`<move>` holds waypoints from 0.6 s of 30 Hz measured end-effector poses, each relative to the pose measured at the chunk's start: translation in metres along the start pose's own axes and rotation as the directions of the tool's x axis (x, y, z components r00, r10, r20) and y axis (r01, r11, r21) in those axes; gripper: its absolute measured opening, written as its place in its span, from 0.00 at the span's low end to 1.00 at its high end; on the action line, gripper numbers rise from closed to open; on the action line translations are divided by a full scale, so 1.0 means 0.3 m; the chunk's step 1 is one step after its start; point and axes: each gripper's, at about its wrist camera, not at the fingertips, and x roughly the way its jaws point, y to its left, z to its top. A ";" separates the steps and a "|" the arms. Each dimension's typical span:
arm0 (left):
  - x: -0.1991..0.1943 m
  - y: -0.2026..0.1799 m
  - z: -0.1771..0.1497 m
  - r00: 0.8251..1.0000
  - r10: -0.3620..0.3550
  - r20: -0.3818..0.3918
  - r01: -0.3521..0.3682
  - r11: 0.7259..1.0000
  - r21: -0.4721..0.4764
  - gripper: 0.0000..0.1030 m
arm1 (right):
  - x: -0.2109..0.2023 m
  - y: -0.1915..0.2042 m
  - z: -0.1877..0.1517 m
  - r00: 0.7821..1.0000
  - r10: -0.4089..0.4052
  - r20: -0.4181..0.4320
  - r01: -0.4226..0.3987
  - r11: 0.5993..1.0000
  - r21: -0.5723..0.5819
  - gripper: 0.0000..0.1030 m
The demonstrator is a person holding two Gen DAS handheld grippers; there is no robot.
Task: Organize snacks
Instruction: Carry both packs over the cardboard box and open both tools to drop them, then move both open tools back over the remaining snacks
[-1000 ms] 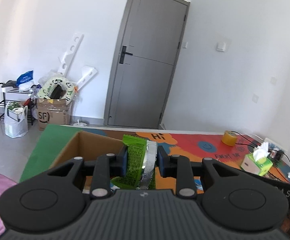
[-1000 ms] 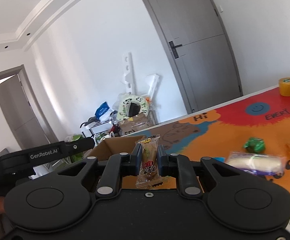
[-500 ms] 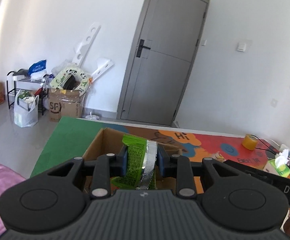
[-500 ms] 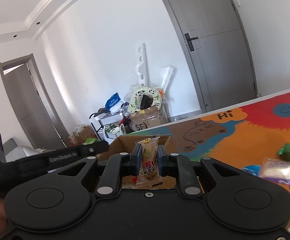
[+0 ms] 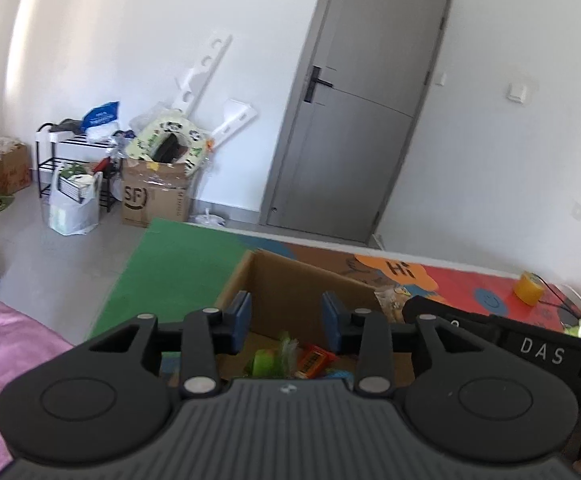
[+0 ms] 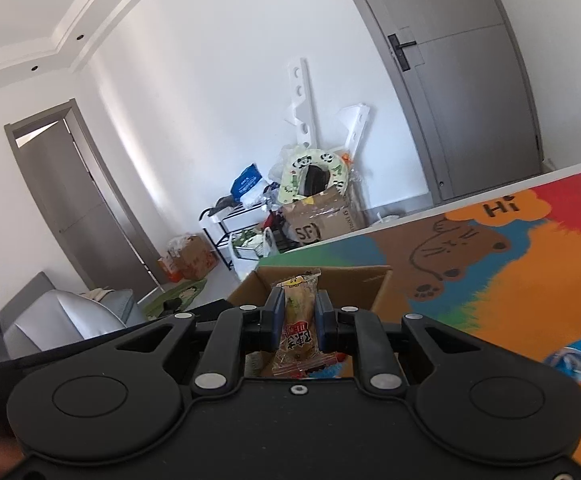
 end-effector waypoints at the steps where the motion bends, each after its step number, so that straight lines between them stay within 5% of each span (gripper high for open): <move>1: -0.004 0.015 0.007 1.000 0.010 0.003 -0.010 1.000 -0.015 0.37 | 0.009 0.004 0.002 1.000 0.006 -0.003 -0.006 1.000 0.001 0.17; 8: -0.010 0.039 0.027 1.000 0.020 -0.003 -0.020 0.998 -0.052 0.53 | 0.045 0.036 0.009 1.000 0.021 -0.017 -0.021 1.000 -0.002 0.25; 18: -0.031 -0.003 0.010 1.000 -0.001 -0.026 0.000 0.999 -0.032 0.58 | -0.078 -0.014 0.003 0.999 -0.039 0.023 0.039 0.999 0.019 0.45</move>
